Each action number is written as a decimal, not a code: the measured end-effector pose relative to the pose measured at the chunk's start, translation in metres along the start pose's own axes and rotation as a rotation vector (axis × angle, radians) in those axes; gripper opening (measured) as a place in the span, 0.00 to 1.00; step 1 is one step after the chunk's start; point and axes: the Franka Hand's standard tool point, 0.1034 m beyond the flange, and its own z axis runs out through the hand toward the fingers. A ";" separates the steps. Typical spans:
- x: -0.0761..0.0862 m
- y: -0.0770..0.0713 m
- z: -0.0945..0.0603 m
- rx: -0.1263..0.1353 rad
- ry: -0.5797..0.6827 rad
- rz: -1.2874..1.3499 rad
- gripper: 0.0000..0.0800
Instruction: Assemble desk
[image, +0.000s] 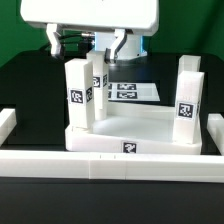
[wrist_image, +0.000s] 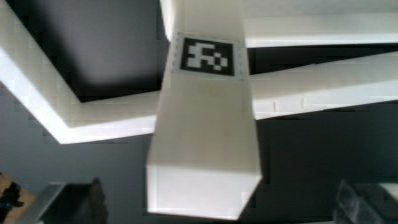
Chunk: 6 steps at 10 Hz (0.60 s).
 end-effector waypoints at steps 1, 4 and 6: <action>-0.001 -0.001 0.001 0.006 -0.018 0.001 0.81; -0.005 0.001 0.006 0.028 -0.139 0.017 0.81; -0.004 0.008 0.007 0.060 -0.306 0.046 0.81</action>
Offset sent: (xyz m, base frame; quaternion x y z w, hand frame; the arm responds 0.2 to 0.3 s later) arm 0.0058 -0.0149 -0.0015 -0.0059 -0.1350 -0.0092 0.9908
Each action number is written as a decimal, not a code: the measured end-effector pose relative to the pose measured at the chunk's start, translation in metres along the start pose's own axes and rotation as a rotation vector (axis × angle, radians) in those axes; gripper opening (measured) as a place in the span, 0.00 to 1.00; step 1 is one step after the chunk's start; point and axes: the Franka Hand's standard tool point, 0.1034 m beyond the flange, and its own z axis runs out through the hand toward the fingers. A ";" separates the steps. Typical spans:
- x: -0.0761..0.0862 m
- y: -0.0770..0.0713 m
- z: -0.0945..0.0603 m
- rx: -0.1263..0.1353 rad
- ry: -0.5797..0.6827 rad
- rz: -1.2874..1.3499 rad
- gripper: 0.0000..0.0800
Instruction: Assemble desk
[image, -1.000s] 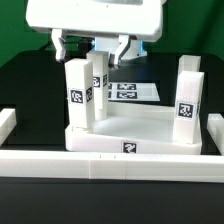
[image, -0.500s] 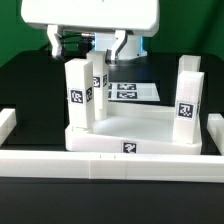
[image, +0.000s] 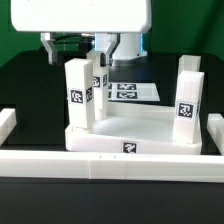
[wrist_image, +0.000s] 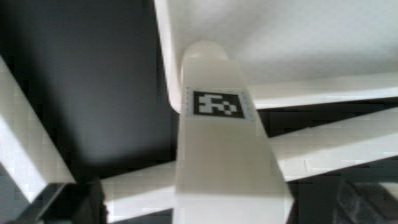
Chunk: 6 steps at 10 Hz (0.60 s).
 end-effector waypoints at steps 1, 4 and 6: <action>0.001 0.002 -0.001 0.014 -0.083 0.009 0.81; 0.008 -0.001 0.003 0.032 -0.241 0.019 0.81; 0.013 0.000 0.006 0.025 -0.232 0.017 0.81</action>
Offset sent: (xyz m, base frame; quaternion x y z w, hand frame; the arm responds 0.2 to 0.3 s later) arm 0.0145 0.0002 -0.0014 -0.0115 -0.1266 0.0037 0.9919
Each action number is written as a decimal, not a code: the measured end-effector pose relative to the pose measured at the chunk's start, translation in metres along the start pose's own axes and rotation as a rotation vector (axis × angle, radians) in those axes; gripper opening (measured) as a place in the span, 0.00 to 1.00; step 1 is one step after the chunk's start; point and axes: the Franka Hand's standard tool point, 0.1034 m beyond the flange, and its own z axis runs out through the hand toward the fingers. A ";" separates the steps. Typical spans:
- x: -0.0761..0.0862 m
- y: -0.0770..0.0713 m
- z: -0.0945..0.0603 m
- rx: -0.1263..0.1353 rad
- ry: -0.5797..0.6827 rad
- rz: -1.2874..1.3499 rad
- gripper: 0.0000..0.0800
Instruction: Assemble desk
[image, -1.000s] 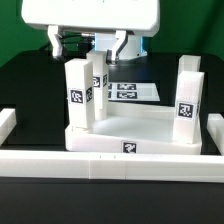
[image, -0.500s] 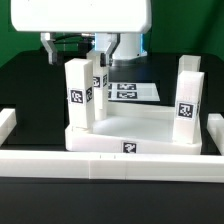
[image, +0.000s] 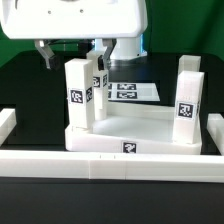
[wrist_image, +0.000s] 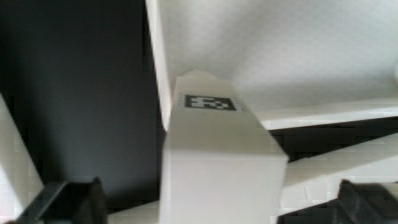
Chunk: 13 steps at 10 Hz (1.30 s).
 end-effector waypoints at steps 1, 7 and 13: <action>0.002 0.000 0.002 -0.004 0.001 -0.001 0.81; 0.005 -0.002 0.006 -0.015 0.025 -0.010 0.36; 0.006 0.000 0.007 -0.006 0.030 0.192 0.36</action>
Offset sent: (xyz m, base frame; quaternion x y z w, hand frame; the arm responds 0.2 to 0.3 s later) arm -0.0011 0.0014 -0.0024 -0.0406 0.0241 -0.0413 0.9980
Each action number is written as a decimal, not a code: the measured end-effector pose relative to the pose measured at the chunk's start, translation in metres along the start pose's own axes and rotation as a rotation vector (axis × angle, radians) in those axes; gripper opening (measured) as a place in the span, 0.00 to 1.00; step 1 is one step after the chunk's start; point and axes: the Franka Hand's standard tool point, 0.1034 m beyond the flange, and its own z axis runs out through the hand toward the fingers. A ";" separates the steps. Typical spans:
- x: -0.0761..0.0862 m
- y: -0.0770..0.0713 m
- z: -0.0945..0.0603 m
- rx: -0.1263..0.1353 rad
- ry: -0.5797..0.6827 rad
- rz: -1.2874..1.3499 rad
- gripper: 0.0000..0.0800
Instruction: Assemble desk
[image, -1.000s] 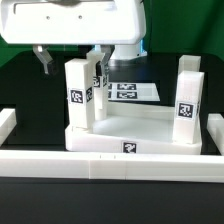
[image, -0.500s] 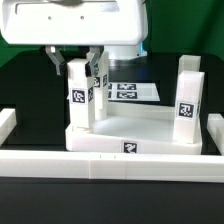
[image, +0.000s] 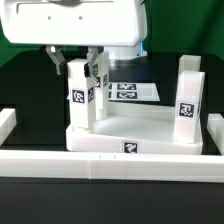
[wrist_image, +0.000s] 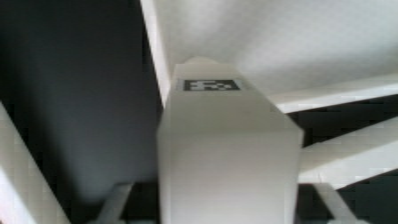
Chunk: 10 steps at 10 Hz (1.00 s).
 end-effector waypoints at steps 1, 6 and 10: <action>0.001 0.001 0.000 0.007 0.007 0.111 0.36; 0.003 -0.002 0.001 0.018 0.036 0.594 0.36; 0.004 -0.009 0.002 0.039 0.040 0.959 0.36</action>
Offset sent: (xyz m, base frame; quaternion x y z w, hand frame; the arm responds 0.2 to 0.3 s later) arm -0.0128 0.0025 -0.0046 -0.0143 -0.0018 0.2863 0.9580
